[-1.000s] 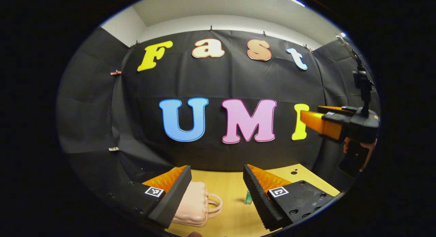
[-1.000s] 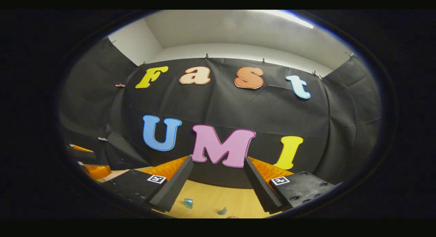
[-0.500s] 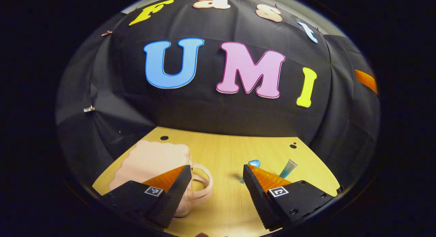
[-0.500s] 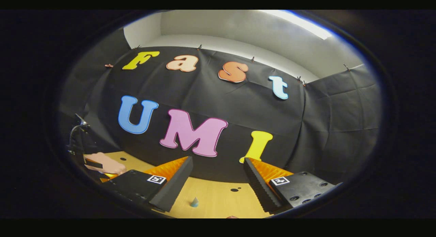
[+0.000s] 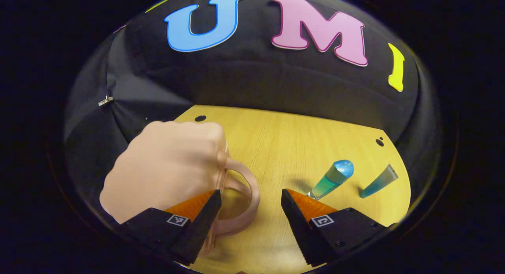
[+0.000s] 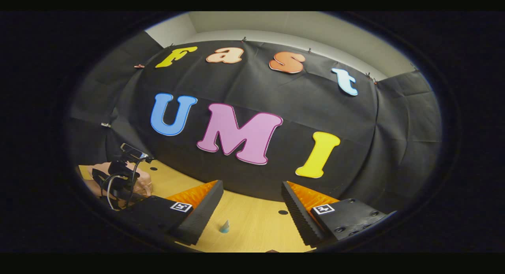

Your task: First open the suitcase, pack the skin care products into it, and then close the suitcase.

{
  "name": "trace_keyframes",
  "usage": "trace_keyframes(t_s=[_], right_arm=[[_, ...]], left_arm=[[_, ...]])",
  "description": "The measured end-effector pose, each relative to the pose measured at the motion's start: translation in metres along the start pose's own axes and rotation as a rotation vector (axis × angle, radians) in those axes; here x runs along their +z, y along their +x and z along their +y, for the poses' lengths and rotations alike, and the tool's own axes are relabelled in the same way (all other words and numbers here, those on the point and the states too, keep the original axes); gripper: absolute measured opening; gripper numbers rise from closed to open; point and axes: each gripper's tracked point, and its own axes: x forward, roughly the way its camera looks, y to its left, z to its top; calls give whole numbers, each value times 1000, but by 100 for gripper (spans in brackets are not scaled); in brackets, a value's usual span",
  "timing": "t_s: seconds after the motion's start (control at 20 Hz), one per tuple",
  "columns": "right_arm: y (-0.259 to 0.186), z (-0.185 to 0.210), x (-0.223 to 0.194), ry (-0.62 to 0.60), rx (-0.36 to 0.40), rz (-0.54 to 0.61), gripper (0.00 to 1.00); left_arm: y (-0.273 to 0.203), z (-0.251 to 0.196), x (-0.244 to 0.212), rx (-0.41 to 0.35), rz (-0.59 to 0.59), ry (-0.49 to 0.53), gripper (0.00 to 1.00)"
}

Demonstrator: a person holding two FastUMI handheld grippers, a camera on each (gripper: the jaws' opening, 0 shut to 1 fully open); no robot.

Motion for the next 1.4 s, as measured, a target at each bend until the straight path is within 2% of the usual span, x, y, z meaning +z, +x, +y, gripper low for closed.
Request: trace_keyframes(t_s=[0.05, 0.2, 0.4, 0.45, 0.5, 0.6, 0.65, 0.8, 0.85, 0.95, 1.15, 1.4], right_arm=[[3, -8, -8, 10, -3, 18, 94], [7, -31, -27, 31, -30, 55, 94], [11, -53, -41, 60, -69, 87, 95], [10, -57, -43, 69, -80, 95, 95], [10, -62, -44, 75, -93, 99, 95], [10, -69, -46, 82, -116, 109, 95], [9, -71, -48, 81, -126, 114, 95], [12, -74, -57, 72, -141, 137, 94], [13, -73, -56, 78, -141, 138, 94], [18, -66, -54, 87, -129, 137, 95], [28, -52, -50, 74, -100, 119, 95], [33, -32, -36, 66, -96, 113, 95]], left_arm=[[7, -3, -6, 4, 22, 2, 93], [22, -2, -11, 58, 47, 57, 92], [42, -14, -17, 34, 101, 147, 89], [46, -12, -21, 36, 124, 155, 78], [47, 0, -20, 78, 135, 184, 70], [49, 2, -20, 57, 149, 240, 18], [48, 3, -16, 59, 142, 278, 13], [36, -1, 0, 81, 107, 341, 8], [29, -3, 7, 67, 101, 343, 10], [9, -4, 22, 27, 101, 315, 6], [-45, 22, 75, -9, 42, 319, 6], [-110, 92, 139, -45, -50, 278, 6]])
